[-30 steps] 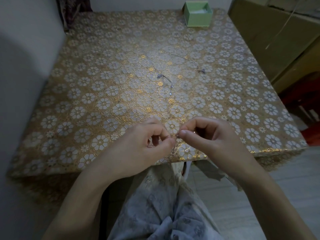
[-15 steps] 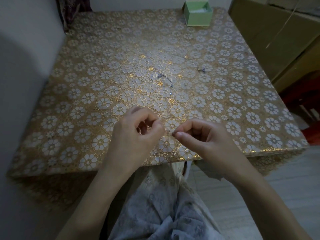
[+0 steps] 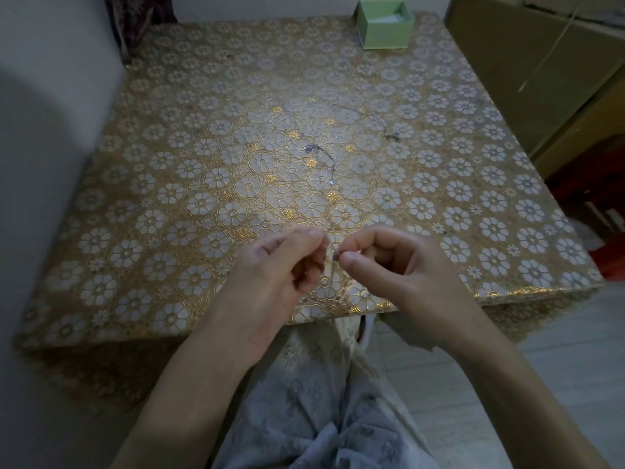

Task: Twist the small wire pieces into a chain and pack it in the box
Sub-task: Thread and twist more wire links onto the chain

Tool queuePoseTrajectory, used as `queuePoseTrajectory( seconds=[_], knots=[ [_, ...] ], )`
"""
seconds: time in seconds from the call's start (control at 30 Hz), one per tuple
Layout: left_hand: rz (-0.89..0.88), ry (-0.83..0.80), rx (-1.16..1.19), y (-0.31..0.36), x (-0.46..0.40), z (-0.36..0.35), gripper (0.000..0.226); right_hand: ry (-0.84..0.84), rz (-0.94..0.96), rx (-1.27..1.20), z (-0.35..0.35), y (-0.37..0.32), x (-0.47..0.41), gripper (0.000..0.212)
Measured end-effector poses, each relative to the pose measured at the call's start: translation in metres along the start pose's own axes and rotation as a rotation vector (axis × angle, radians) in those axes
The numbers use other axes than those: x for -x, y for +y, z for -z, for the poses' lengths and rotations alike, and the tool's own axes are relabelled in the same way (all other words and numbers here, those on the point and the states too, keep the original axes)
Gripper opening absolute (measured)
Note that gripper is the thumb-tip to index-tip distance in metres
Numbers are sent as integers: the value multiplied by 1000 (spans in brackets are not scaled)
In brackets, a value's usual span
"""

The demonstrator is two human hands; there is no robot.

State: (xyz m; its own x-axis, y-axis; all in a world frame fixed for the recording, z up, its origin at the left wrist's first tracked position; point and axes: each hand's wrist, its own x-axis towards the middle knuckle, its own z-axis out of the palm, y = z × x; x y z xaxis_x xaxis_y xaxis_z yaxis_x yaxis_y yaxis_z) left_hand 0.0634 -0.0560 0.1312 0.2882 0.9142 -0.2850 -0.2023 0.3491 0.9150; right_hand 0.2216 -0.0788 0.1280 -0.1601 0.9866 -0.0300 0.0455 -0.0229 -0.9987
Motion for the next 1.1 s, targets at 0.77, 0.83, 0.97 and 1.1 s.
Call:
queuePoseTrajectory(
  seconds=[0.77,0.83,0.97,1.1],
  knots=[
    [82,-192,-173,3,2,0,17,57,104,94,3,-1,1,8],
    [64,-142,-127,2,1,-1,20,62,93,99,3,0,2,8],
    [80,-107,-5,-1,3,-4,22,30,35,48,0,2,3,12],
    [62,-126,-57,0,4,-2,24,47,-30,-24,2,-1,4,14]
  ],
)
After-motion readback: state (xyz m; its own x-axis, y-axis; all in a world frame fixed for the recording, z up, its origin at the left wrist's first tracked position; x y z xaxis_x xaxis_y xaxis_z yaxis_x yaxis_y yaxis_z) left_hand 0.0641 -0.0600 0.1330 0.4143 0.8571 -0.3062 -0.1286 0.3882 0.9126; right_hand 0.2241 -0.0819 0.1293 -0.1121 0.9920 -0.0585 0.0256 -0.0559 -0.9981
